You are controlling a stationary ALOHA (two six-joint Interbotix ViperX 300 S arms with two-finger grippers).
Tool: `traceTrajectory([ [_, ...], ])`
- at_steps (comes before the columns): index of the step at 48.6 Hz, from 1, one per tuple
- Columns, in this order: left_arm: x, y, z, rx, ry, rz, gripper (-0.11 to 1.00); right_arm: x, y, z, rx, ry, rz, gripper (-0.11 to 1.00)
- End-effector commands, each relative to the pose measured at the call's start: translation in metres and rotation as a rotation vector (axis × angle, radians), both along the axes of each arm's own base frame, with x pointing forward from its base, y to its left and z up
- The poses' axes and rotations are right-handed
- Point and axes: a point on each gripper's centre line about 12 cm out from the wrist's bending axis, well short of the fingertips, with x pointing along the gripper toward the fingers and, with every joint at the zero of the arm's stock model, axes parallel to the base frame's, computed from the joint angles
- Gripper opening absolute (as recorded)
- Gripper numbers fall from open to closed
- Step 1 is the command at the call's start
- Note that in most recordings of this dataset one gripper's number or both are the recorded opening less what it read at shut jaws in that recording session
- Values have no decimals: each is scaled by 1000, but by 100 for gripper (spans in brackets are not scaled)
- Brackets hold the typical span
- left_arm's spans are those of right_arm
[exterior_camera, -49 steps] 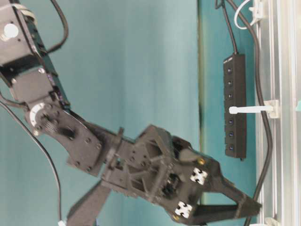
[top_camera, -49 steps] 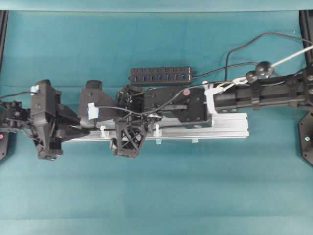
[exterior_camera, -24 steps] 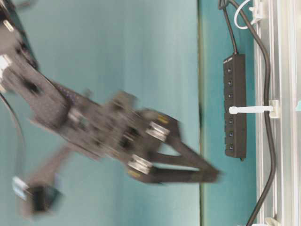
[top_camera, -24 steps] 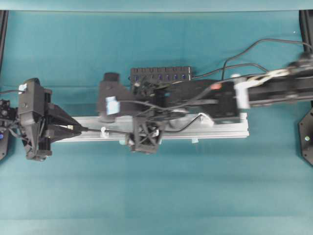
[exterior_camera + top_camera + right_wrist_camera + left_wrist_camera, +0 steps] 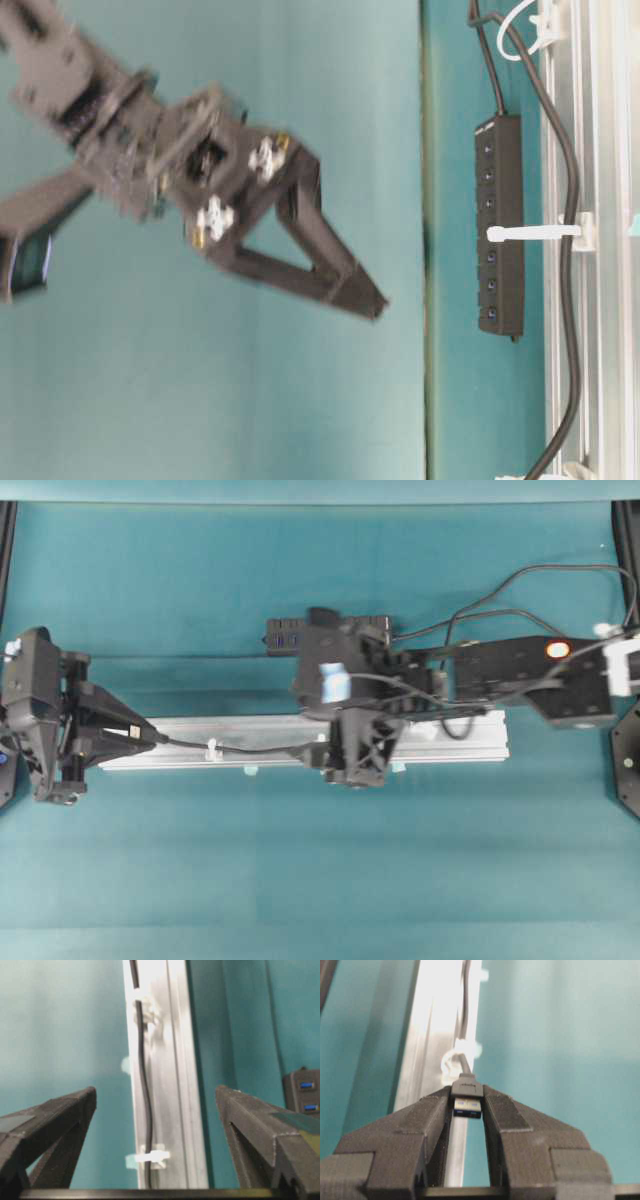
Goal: Pass the USB cable through three rings with both arms.
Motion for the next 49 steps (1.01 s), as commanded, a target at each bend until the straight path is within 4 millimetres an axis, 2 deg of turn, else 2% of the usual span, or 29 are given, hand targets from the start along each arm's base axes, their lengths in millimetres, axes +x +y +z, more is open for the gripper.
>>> traceTrajectory([
  [1,3,0,8,0,-17,2,24,-8,0,22,0,-95,1,86],
  [15,3,1,9,1,-14,5,24,-34,1,28,-1,-140,3,86],
  [39,3,1,9,1,-15,5,24,-63,3,29,6,-178,3,86],
  [49,3,1,10,1,-17,5,24,-83,6,30,10,-210,8,77],
])
